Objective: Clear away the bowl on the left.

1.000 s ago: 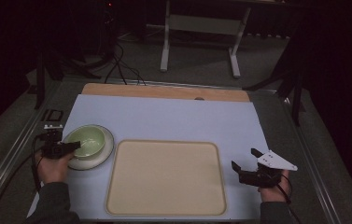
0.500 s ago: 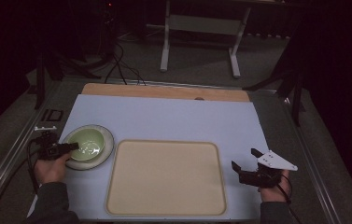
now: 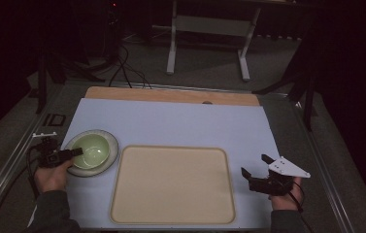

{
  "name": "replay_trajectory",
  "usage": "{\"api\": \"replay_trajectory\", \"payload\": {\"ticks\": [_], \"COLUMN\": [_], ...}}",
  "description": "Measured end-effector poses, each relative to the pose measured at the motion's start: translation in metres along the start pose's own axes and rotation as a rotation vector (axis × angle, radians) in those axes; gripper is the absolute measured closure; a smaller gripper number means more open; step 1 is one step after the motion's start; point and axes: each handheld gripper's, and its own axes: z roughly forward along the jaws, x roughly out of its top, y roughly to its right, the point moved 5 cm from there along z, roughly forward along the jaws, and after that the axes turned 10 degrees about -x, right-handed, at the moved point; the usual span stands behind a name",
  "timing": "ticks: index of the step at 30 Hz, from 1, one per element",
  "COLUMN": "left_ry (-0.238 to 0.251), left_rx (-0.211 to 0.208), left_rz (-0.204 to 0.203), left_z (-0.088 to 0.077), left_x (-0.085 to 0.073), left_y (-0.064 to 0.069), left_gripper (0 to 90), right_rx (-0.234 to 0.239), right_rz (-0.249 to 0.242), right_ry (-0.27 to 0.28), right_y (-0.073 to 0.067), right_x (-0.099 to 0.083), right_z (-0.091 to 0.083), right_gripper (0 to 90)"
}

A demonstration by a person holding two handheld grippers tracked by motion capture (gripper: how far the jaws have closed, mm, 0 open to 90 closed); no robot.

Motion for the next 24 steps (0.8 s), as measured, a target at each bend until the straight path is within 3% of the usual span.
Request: {"api": "replay_trajectory", "payload": {"ticks": [6, 16, 24], "left_ry": [0.045, 0.086, 0.13], "left_rx": [-0.025, -0.074, -0.119], "left_rz": [-0.02, -0.012, 0.021], "left_z": [-0.006, -0.014, -0.026], "left_x": [0.001, 0.002, 0.001], "left_y": [0.005, 0.017, 0.04], "left_gripper": [81.2, 81.2, 81.2], "right_rx": [-0.002, -0.003, -0.001], "right_rz": [-0.005, -0.005, -0.006], "right_ry": [-0.002, 0.002, 0.006], "right_y": [0.0, 0.0, 0.001], "right_x": [0.0, 0.0, 0.0], "right_z": [0.0, 0.0, 0.0], "right_gripper": [10.9, 11.0, 11.0]}}
